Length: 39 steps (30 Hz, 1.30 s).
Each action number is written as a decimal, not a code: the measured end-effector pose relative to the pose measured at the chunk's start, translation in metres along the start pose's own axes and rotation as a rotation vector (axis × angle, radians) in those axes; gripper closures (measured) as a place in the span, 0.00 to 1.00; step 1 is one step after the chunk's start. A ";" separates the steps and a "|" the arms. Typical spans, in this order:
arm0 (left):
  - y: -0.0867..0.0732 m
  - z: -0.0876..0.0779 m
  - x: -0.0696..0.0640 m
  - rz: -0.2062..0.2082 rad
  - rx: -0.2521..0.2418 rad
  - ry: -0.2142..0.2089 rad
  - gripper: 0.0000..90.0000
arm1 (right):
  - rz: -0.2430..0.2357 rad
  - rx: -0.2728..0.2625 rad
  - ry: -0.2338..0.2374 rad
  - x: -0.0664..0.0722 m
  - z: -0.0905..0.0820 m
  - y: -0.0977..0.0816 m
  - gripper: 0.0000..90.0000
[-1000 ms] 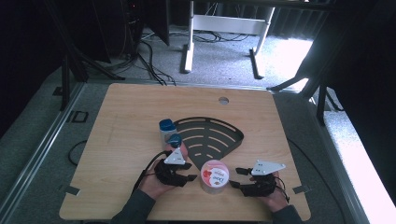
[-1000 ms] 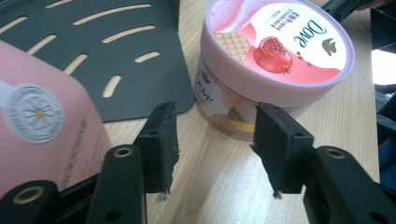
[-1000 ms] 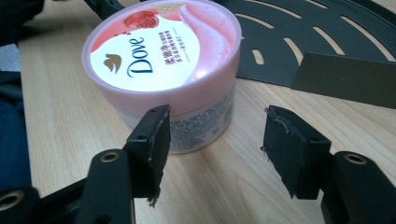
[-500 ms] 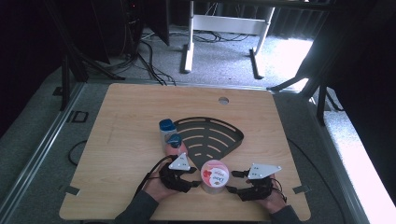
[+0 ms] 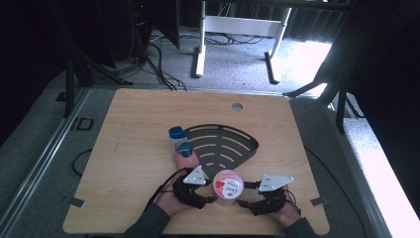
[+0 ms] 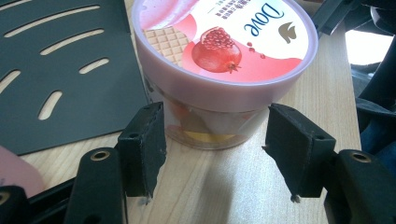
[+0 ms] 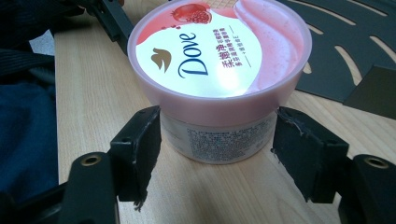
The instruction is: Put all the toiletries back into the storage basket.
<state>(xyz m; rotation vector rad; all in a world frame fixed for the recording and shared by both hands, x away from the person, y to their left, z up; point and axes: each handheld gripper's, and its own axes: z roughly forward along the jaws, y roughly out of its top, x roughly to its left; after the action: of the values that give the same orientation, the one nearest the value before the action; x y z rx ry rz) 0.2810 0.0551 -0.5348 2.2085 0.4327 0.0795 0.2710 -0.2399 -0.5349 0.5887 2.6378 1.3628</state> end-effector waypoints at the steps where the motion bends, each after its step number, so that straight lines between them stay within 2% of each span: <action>1: 0.000 0.001 0.000 0.001 -0.002 -0.004 0.43 | -0.001 -0.002 0.001 0.000 0.000 0.000 0.35; 7: 0.000 0.005 -0.003 0.024 0.010 0.018 0.42 | -0.008 0.000 -0.007 0.001 0.002 0.000 0.33; 17: 0.000 0.007 -0.005 0.021 -0.006 0.026 0.37 | -0.015 0.007 -0.011 0.002 0.004 0.001 0.30; 24: 0.002 0.007 -0.006 0.027 -0.011 0.037 0.36 | -0.038 0.010 -0.029 0.003 0.006 0.001 0.28; 29: 0.002 0.007 -0.007 0.038 -0.012 0.046 0.36 | -0.042 0.015 -0.034 0.003 0.007 0.002 0.27; 33: 0.003 0.007 -0.010 0.067 -0.014 0.072 0.36 | -0.056 0.021 -0.047 0.003 0.010 0.003 0.24; 39: 0.004 0.008 -0.010 0.071 -0.004 0.077 0.35 | -0.058 0.025 -0.052 0.003 0.010 0.004 0.23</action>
<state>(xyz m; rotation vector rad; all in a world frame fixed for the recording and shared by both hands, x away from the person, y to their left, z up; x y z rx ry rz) 0.2747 0.0435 -0.5354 2.2221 0.3967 0.2038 0.2724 -0.2287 -0.5375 0.5382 2.6125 1.2828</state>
